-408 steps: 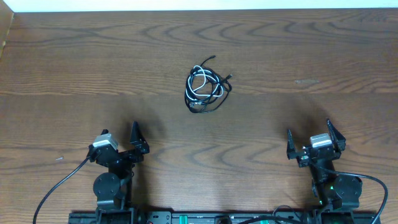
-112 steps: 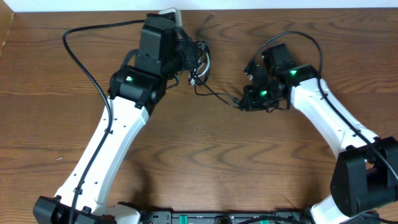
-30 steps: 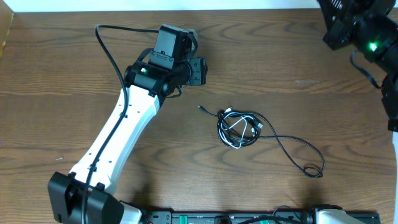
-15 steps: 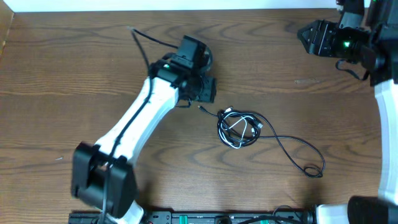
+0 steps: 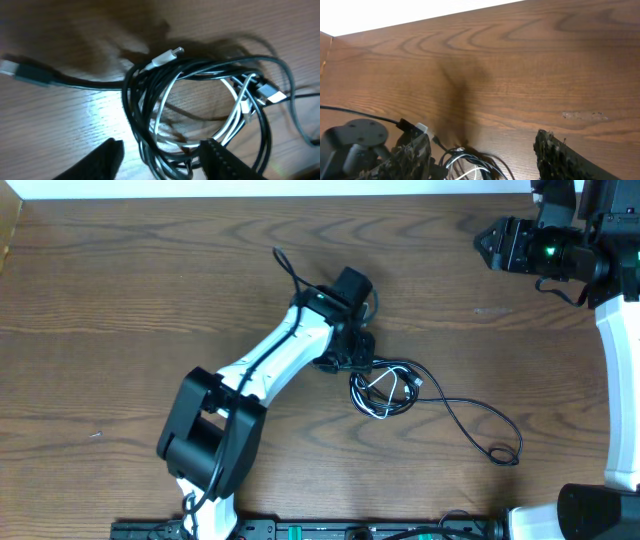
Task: Untangle cables
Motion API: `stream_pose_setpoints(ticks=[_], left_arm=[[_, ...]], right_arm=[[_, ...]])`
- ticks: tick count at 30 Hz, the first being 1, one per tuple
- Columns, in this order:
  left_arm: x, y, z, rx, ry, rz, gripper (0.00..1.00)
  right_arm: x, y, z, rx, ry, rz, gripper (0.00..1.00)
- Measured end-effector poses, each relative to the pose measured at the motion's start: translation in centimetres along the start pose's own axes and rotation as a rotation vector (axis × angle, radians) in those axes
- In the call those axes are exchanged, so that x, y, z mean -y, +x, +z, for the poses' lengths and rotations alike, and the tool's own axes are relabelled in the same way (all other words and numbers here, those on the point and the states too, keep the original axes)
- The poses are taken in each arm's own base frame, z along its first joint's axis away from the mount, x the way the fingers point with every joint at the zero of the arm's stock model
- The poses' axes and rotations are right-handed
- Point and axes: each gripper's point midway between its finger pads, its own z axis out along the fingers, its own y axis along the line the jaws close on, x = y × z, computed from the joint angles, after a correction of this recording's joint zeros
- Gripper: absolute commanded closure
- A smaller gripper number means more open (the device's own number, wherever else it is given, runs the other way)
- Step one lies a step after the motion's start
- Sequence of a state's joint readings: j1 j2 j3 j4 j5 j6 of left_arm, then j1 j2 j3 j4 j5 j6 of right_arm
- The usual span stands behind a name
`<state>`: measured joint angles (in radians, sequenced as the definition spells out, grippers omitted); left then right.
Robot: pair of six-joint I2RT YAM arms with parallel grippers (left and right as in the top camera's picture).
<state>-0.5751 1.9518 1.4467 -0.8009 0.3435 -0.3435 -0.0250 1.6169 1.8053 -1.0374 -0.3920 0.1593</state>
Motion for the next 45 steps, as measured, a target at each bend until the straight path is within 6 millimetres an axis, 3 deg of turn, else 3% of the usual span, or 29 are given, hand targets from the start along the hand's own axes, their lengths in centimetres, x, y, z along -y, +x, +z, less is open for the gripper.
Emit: stream_pose_setpoints(ticks=[4, 7, 16, 20, 25, 26, 30, 38, 45], left_arm=[[-0.1, 0.5, 1.4, -0.036, -0.012, -0.022, 0.7], [-0.5, 0.7, 2.2, -0.055, -0.022, -0.041, 0.91], [-0.7, -0.1, 1.7, -0.038, -0.013, -0.068, 0.92], [-0.4, -2.5, -2.1, 0.061, 0.026, -0.078, 0.93], [1.9, -6.1, -11.7, 0.334, 0.131, -0.033, 0.93], [2.6, -6.3, -14.5, 0.405, 0.16, -0.014, 0.93], [4.3, -5.9, -19.2, 0.51, 0.216, 0.024, 0.93], [5.6, -5.7, -20.4, 0.512, 0.314, 0.031, 0.93], [4.7, -6.8, -21.5, 0.536, 0.367, -0.034, 0.93]], right_arm=[[0.1, 0.3, 0.0, -0.011, 0.005, -0.005, 0.36], [0.1, 0.3, 0.0, -0.012, 0.006, -0.006, 0.35], [0.4, 0.8, 0.3, -0.029, 0.013, 0.001, 0.33], [0.5, 1.6, 0.9, -0.055, 0.014, 0.006, 0.33], [-0.5, 2.7, 2.2, -0.082, -0.015, -0.024, 0.34], [-1.1, 3.0, 2.7, -0.087, -0.038, -0.046, 0.33], [-3.0, 3.4, 3.8, -0.084, -0.102, -0.093, 0.33], [-7.3, 4.1, 5.8, -0.064, -0.264, -0.177, 0.33], [-8.9, 6.3, 6.8, -0.116, -0.333, -0.176, 0.34]])
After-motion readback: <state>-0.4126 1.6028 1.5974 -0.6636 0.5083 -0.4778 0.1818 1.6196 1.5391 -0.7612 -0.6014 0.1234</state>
